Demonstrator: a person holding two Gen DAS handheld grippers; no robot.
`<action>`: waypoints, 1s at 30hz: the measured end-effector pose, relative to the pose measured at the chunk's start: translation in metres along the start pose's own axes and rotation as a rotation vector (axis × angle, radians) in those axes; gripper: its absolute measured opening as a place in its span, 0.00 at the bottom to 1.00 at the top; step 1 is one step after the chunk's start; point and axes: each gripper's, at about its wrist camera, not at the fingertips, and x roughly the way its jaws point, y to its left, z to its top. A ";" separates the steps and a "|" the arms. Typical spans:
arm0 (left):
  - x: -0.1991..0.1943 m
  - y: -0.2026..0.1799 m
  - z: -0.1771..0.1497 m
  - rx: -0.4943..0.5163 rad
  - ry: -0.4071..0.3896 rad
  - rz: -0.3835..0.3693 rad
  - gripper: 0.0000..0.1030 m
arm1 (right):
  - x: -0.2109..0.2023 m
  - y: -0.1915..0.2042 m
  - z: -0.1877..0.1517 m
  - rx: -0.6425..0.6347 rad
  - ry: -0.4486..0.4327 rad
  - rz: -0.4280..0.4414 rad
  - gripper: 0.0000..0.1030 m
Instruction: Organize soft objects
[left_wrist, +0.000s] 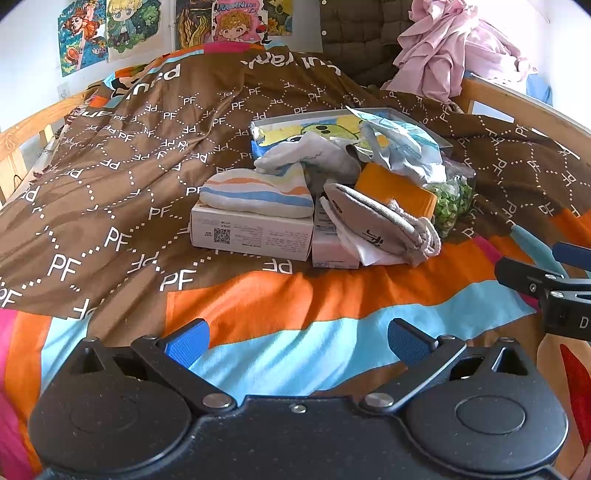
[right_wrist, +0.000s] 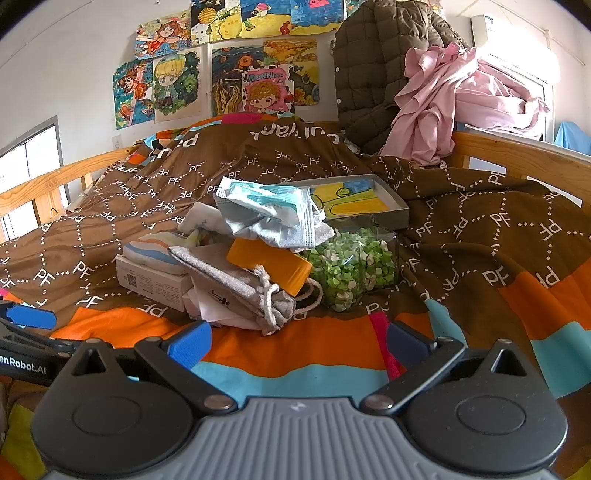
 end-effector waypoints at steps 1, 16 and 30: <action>-0.001 0.001 -0.001 -0.001 0.000 0.000 0.99 | 0.000 0.000 0.000 0.000 0.000 -0.001 1.00; -0.002 0.002 -0.001 -0.003 -0.007 0.001 0.99 | 0.000 0.000 0.000 -0.001 0.001 0.001 1.00; -0.002 0.002 0.000 -0.006 -0.010 -0.001 0.99 | 0.001 0.000 0.000 0.001 0.001 0.001 1.00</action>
